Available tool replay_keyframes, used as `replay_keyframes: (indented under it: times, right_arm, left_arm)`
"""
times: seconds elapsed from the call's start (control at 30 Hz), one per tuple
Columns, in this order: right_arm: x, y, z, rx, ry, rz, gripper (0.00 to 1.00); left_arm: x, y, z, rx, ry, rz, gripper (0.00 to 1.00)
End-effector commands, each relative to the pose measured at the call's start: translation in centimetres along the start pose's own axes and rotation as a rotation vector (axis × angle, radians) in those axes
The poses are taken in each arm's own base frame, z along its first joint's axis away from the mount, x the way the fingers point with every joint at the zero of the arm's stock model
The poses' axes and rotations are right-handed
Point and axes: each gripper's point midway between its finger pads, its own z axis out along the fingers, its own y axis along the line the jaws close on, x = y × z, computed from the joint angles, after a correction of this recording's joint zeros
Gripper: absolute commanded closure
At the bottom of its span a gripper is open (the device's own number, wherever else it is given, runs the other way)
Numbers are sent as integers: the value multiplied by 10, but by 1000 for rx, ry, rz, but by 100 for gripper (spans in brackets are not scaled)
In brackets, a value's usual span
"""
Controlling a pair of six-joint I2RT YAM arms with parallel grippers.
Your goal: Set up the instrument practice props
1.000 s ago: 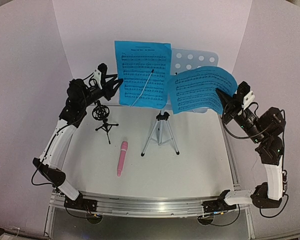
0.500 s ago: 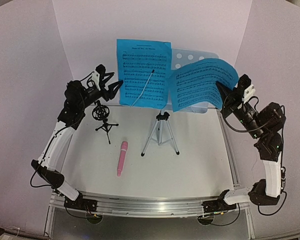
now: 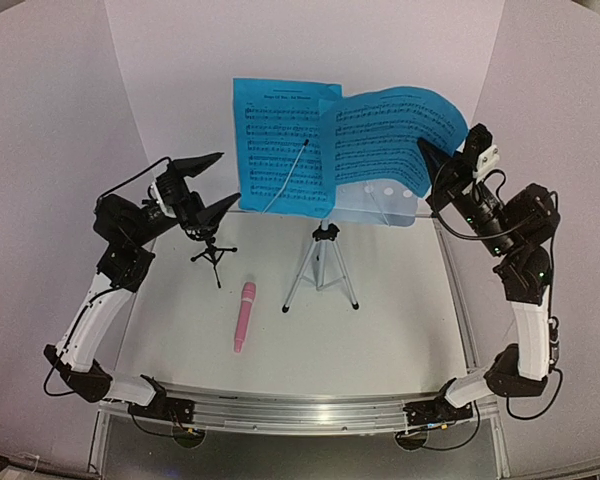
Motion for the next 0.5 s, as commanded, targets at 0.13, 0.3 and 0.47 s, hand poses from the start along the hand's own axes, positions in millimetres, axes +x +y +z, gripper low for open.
replay_keyframes:
  times: [0.13, 0.3, 0.47]
  right_arm:
    - [-10, 5, 5, -23, -68, 51, 100]
    - [-5, 7, 3, -28, -57, 59, 100]
    - [-4, 6, -2, -29, -54, 55, 100]
  left_arm:
    - [15, -46, 80, 169, -125, -137, 18]
    - [12, -39, 120, 137, -165, -268, 24]
    - [13, -34, 137, 103, -166, -338, 45]
